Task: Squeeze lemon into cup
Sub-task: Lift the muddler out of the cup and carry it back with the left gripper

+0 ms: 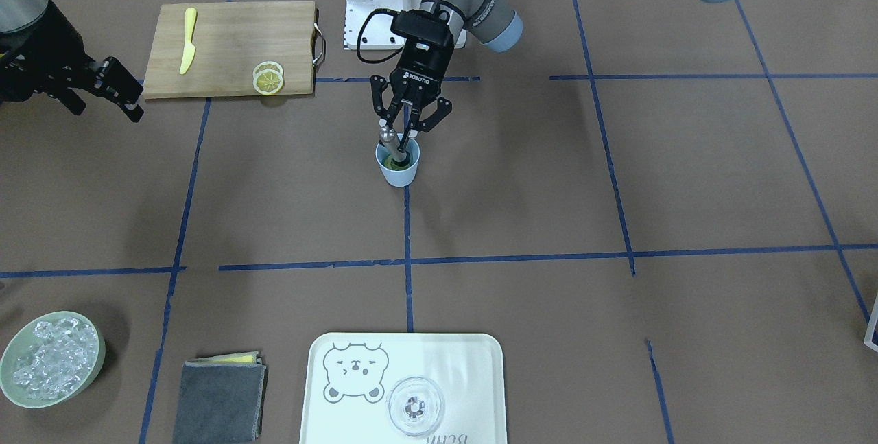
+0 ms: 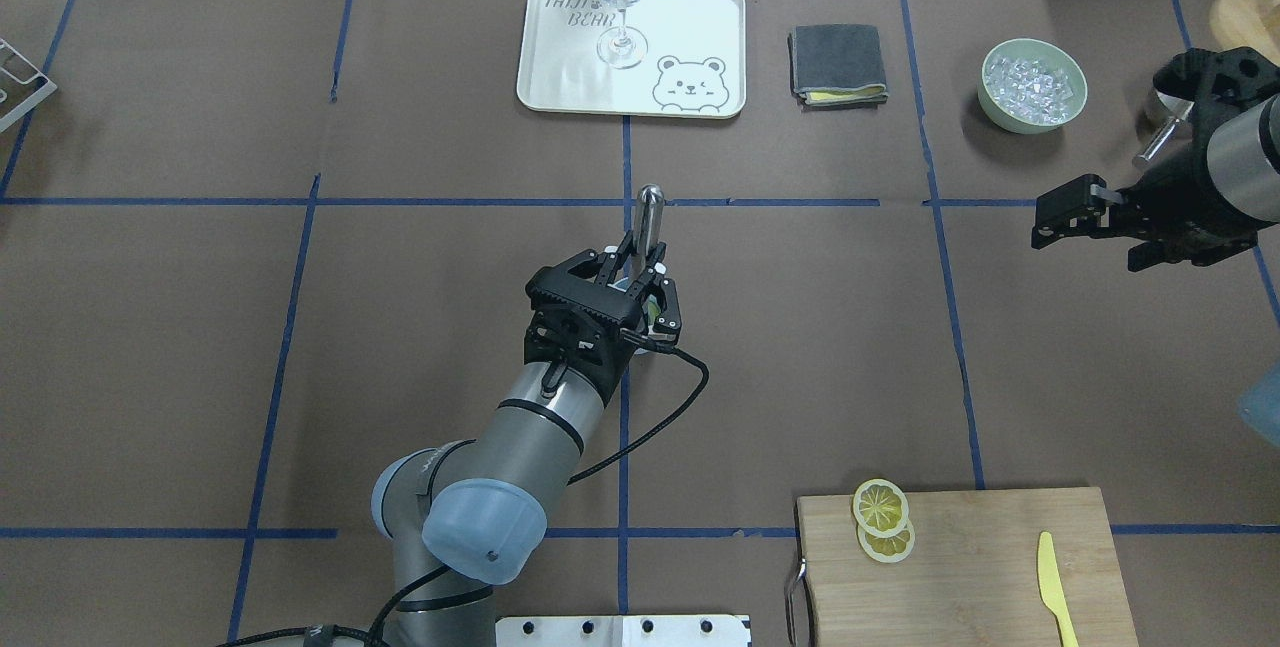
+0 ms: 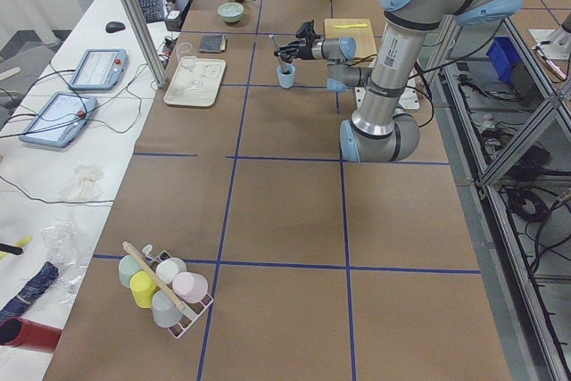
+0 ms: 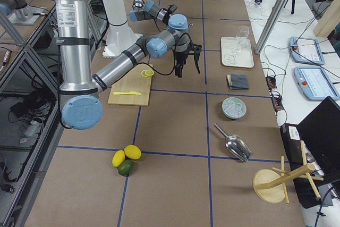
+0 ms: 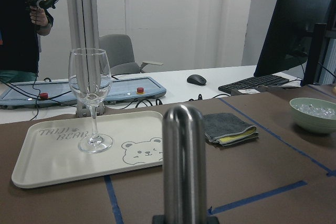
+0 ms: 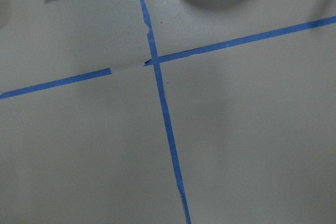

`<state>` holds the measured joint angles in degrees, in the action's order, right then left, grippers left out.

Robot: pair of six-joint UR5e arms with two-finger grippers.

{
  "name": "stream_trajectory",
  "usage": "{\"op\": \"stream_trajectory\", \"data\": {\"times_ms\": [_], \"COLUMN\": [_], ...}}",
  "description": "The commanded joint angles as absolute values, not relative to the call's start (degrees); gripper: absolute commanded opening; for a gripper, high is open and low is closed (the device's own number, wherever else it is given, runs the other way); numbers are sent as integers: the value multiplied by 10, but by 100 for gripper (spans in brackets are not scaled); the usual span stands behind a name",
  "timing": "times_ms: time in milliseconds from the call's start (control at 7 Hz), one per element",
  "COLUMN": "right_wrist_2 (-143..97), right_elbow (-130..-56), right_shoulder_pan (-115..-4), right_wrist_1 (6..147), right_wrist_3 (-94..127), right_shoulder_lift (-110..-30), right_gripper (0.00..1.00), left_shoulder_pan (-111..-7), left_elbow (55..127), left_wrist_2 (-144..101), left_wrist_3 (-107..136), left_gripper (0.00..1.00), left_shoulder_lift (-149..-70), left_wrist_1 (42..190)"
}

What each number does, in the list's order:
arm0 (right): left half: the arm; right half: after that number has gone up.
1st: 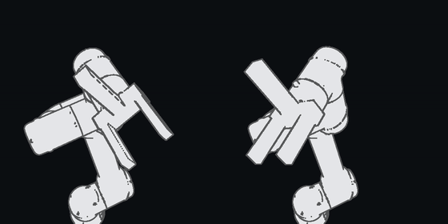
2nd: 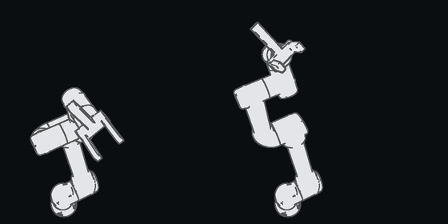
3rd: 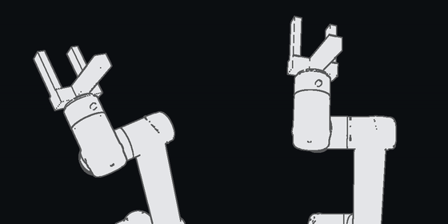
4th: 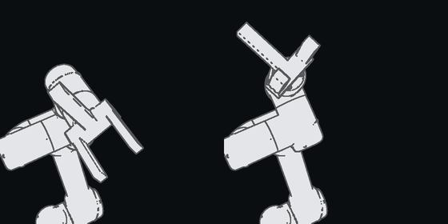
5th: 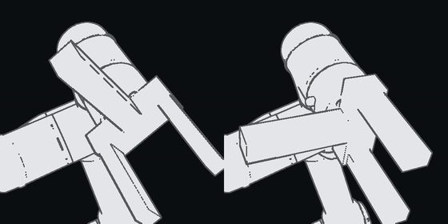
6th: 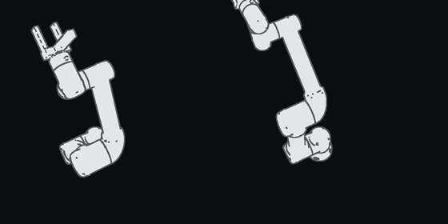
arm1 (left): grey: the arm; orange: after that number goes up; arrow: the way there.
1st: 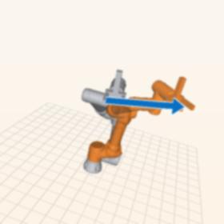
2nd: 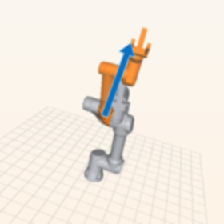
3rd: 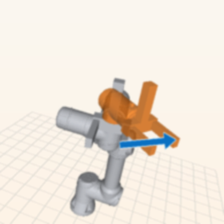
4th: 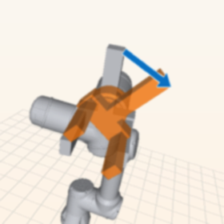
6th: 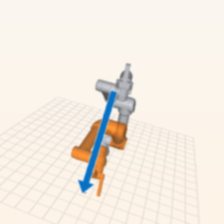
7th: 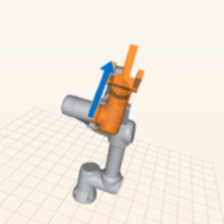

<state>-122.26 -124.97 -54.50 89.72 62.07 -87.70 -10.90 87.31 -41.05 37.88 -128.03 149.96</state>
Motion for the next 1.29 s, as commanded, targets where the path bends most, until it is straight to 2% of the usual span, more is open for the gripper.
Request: {"op": "stream_trajectory", "data": {"times_ms": [0, 286, 571, 714, 1143], "right_wrist_2": [-1223, -1222, -1221, -1221, -1219], "right_elbow": [-1252, -1250, -1248, -1246, -1244], "right_shoulder_pan": [-545, -545, -545, -545, -546], "right_wrist_1": [896, 896, 897, 897, 896], "right_wrist_3": [621, 621, 621, 621, 621], "right_shoulder_lift": [-876, -876, -878, -878, -878], "right_gripper": [100, 100, 100, 100, 100], "left_shoulder_pan": [-113, -142, -177, -185, -342], "left_elbow": [949, 1000, 1005, 1005, 1024], "left_wrist_2": [-420, -421, -419, -429, -768], "left_wrist_3": [322, 313, 335, 366, 408], "left_gripper": [0, 0, 0, 0, 0], "left_shoulder_lift": [-1276, -1273, -1239, -1187, -1031], "left_wrist_1": [1498, 1501, 1499, 1492, 1485]}}
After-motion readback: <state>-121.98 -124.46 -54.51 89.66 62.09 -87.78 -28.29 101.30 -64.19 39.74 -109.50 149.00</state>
